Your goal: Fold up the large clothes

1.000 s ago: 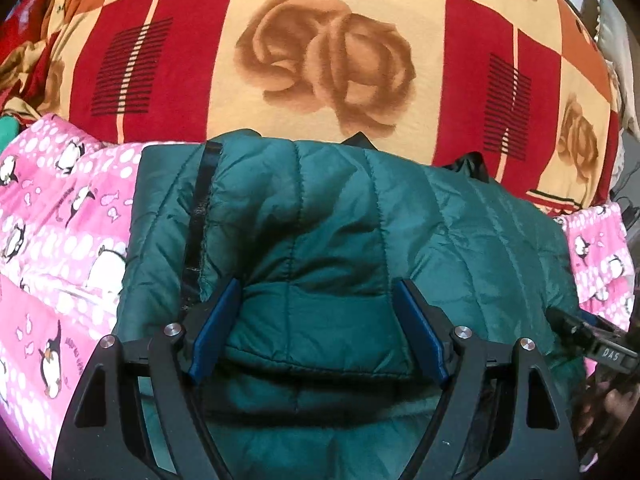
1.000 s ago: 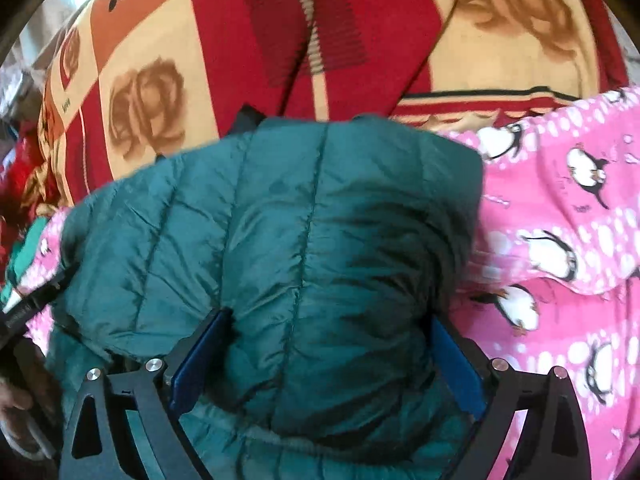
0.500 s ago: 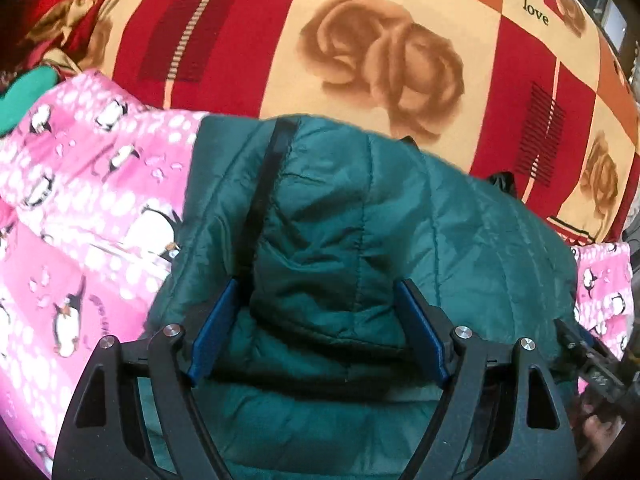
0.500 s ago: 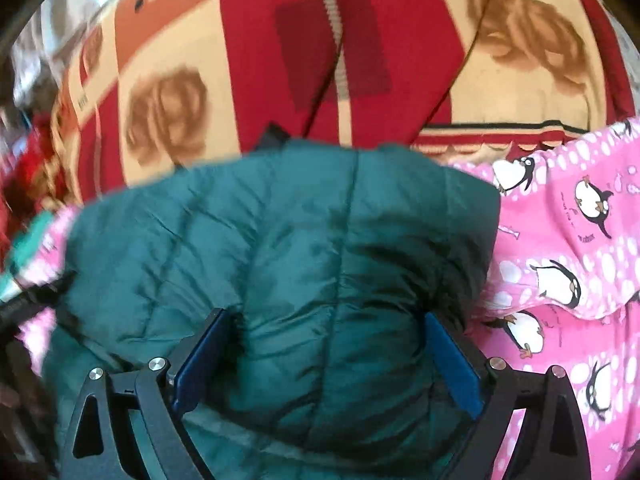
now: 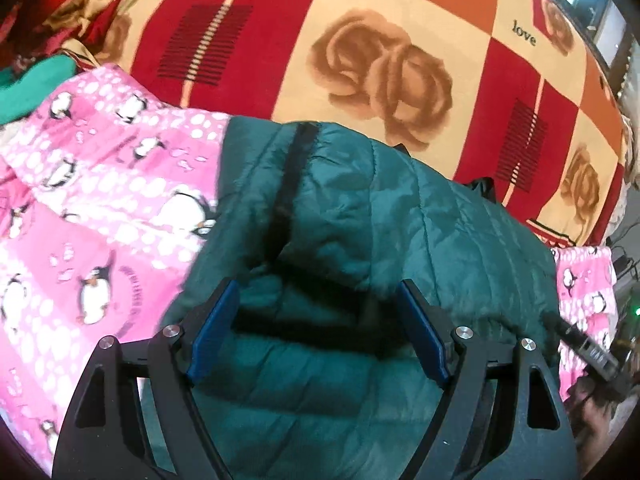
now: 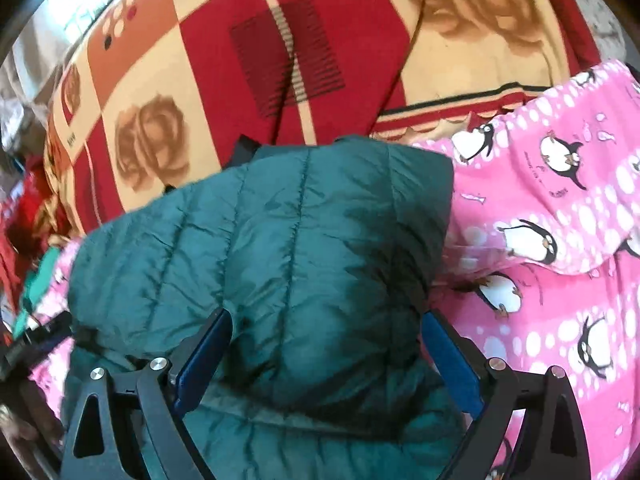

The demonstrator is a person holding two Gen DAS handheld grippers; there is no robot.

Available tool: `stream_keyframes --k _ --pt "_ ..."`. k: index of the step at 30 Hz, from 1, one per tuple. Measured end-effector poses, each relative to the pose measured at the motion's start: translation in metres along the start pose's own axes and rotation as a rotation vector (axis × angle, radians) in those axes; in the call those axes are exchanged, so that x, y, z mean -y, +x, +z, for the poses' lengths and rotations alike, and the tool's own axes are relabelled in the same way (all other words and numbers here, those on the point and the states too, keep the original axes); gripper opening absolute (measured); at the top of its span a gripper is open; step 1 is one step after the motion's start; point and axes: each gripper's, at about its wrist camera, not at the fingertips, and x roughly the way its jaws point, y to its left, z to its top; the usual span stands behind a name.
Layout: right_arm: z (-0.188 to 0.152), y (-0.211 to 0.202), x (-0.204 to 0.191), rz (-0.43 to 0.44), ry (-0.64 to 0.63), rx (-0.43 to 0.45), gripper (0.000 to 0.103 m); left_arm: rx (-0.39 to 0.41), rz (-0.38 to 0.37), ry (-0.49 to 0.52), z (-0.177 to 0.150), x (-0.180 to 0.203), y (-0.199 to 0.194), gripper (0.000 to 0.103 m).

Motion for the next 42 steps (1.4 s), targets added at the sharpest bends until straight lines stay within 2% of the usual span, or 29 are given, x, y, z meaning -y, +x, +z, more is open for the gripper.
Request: stream_keyframes --k 6,12,26,33,42 --pt "-0.020 -0.014 -0.018 -0.018 -0.047 0.007 0.095 0.033 0.044 0.072 -0.015 -0.005 -0.027 0.080" --pt "-0.043 -0.019 -0.029 -0.041 -0.082 -0.003 0.095 0.050 0.064 0.093 -0.031 -0.011 -0.043 0.080" --pt "-0.083 -0.038 -0.041 -0.058 -0.080 -0.009 0.095 0.042 0.125 0.149 -0.060 -0.015 -0.054 0.080" --pt "-0.095 -0.047 -0.050 -0.092 -0.107 -0.009 0.095 0.039 0.130 0.154 -0.068 -0.013 -0.056 0.080" --pt "-0.119 -0.059 -0.054 -0.094 -0.125 -0.029 0.095 0.040 0.149 0.174 -0.082 -0.013 -0.064 0.080"
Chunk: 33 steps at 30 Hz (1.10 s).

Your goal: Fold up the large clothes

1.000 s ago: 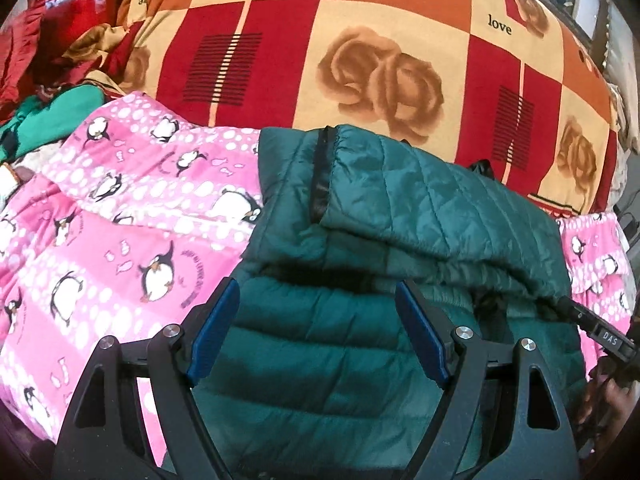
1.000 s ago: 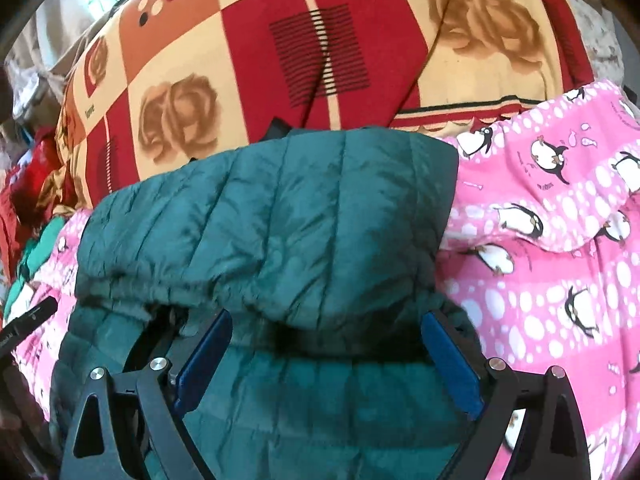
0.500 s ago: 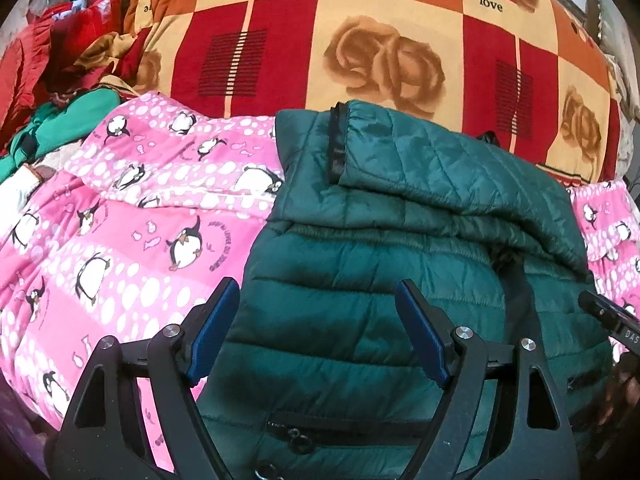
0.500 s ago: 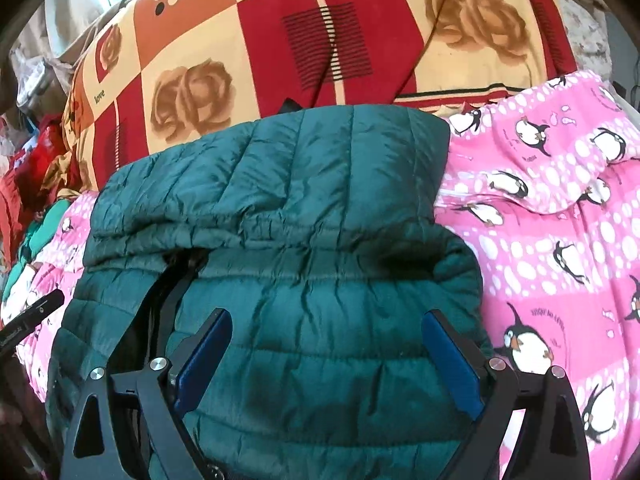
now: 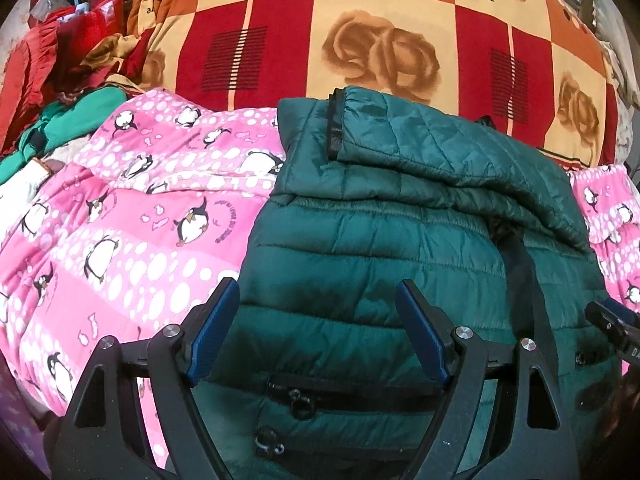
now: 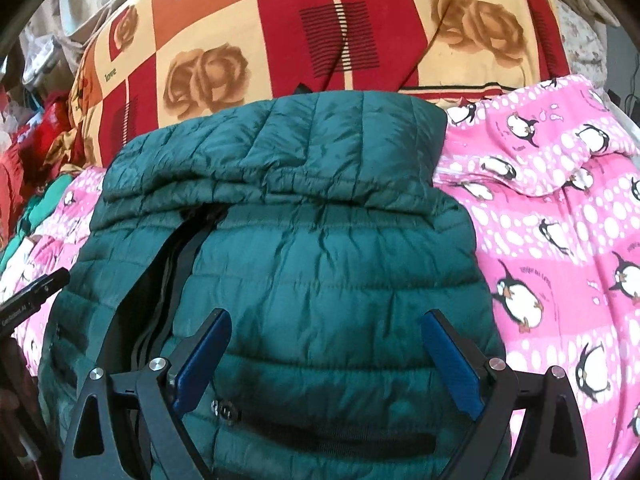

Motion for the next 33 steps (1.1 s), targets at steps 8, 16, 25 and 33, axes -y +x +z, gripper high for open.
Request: stream_keyframes --k 8,16,25,33 --pt "-0.015 -0.006 -0.003 -0.003 -0.004 -0.014 0.095 0.008 0.016 0.023 -0.010 0.001 -0.010 0.080" --pt "-0.030 -0.014 -0.004 -0.008 -0.015 -0.020 0.095 0.033 0.049 0.065 -0.023 0.003 -0.023 0.080" --pt "-0.041 -0.026 -0.004 0.004 -0.011 -0.020 0.095 0.024 0.051 0.070 -0.034 0.001 -0.030 0.080" --pt "-0.054 -0.040 0.004 0.038 0.016 -0.042 0.095 -0.023 -0.016 0.072 -0.047 -0.010 -0.040 0.080"
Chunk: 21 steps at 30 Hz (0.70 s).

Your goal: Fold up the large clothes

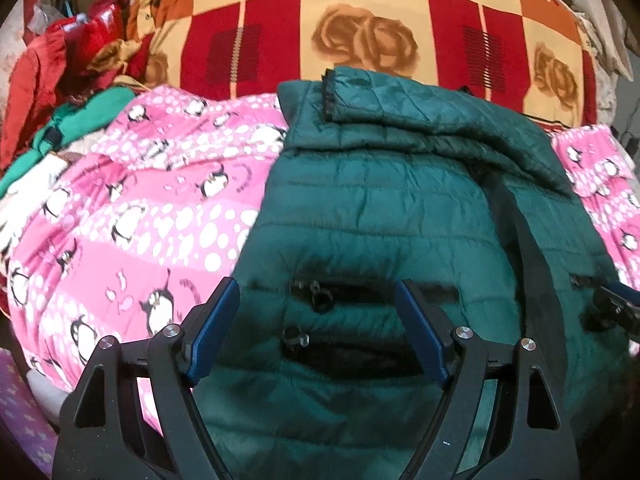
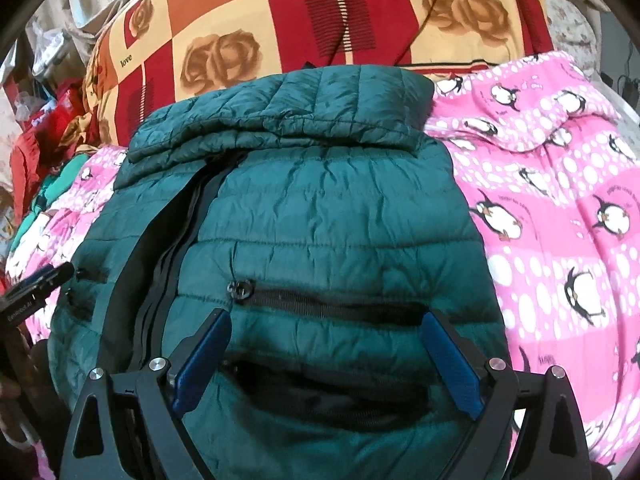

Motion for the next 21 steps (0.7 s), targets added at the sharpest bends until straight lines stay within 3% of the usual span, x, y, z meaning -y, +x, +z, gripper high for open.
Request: stream_keyframes --k 7,13,21 --pt "-0.020 -0.020 0.018 0.018 0.007 -0.055 0.095 -0.066 -0.110 -0.010 -0.017 -0.025 -0.015 0.080" --pt "-0.043 -0.035 0.036 0.040 0.015 -0.116 0.095 -0.165 -0.244 -0.135 -0.034 -0.057 -0.013 0.080" --pt "-0.072 -0.037 0.046 0.045 0.001 -0.181 0.095 -0.226 -0.304 -0.208 -0.055 -0.082 -0.012 0.080"
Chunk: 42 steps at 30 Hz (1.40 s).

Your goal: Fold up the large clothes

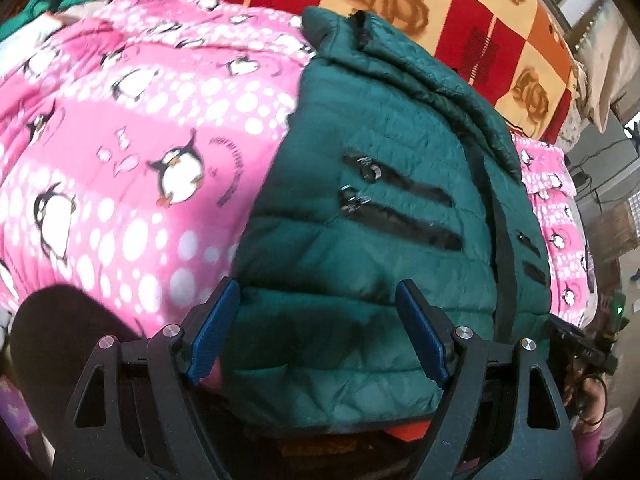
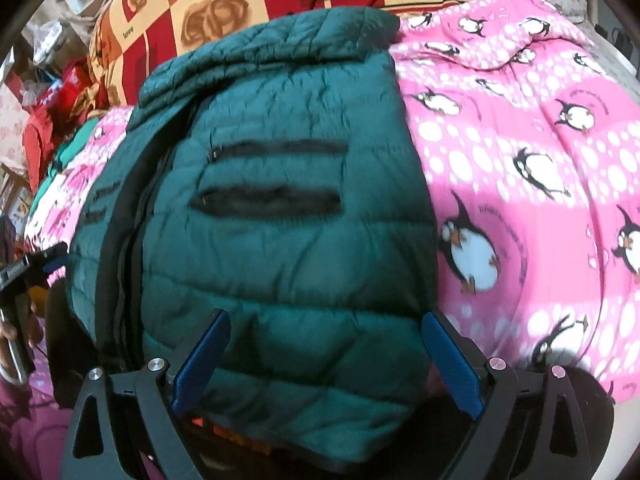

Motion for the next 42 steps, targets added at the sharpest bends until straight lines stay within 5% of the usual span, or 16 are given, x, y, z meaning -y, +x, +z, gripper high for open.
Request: stream_keyframes --k 8,12,18,28,34,37,39,42 --pt "-0.001 0.002 0.029 -0.004 0.070 -0.025 0.095 -0.089 -0.073 -0.116 -0.016 -0.027 0.013 0.080" --pt "-0.005 0.009 0.022 0.062 0.048 -0.054 0.095 -0.097 -0.058 -0.076 -0.022 -0.017 0.022 0.090" --pt "-0.006 0.010 0.005 0.153 0.000 -0.038 0.095 -0.109 -0.022 -0.027 -0.022 -0.010 0.028 0.091" --pt "-0.003 0.017 0.014 0.184 0.058 -0.019 0.092 -0.117 -0.027 -0.019 -0.023 -0.004 0.038 0.102" --pt "-0.005 0.006 0.020 0.200 0.037 0.025 0.049 -0.121 -0.022 -0.020 -0.024 -0.003 0.037 0.101" --pt "-0.005 0.005 0.018 0.209 0.004 0.026 0.042 -0.098 -0.006 -0.002 -0.024 0.000 0.030 0.072" --pt "-0.004 0.003 0.015 0.212 -0.016 0.030 0.039 -0.073 0.000 0.013 -0.025 0.003 0.022 0.034" --pt "-0.001 -0.006 0.014 0.223 -0.011 0.077 0.028 -0.024 0.015 0.039 -0.025 0.009 0.010 0.018"
